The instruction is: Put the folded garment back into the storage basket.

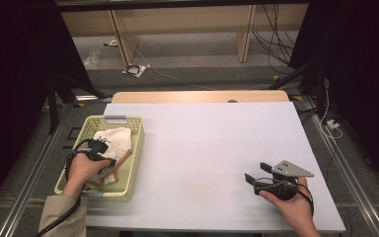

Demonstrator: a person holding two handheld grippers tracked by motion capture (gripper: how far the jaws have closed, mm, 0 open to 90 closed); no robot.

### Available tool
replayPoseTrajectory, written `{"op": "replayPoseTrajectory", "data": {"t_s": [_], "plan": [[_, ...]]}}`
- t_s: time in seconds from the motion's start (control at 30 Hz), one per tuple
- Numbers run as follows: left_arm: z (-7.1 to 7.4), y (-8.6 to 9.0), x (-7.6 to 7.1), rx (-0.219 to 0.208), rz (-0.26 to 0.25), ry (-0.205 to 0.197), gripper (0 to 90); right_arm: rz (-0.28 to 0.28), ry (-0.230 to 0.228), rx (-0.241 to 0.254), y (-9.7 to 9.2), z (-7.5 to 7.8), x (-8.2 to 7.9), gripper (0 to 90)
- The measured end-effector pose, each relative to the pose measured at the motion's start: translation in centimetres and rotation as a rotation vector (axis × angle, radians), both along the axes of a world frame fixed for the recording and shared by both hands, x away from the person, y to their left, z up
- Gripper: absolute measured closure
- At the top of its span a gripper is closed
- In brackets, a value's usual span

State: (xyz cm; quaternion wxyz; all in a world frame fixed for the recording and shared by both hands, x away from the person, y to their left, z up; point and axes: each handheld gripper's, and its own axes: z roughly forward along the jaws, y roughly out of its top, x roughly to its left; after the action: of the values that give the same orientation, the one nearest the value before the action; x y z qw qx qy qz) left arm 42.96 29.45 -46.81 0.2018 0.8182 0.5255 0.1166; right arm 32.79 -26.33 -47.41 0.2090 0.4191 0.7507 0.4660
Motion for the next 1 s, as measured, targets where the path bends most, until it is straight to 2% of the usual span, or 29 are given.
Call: {"op": "replayPoseTrajectory", "data": {"t_s": [0.67,1.0], "plan": [[0.04,0.51,-0.11,-0.003,-0.002,-0.002,85.4,0.000,0.000,-0.001,0.00,0.00,0.00,28.0],[0.20,0.46,-0.22,-0.010,-0.007,-0.017,82.7,0.000,0.004,-0.005,-0.02,0.05,-0.01,28.0]]}}
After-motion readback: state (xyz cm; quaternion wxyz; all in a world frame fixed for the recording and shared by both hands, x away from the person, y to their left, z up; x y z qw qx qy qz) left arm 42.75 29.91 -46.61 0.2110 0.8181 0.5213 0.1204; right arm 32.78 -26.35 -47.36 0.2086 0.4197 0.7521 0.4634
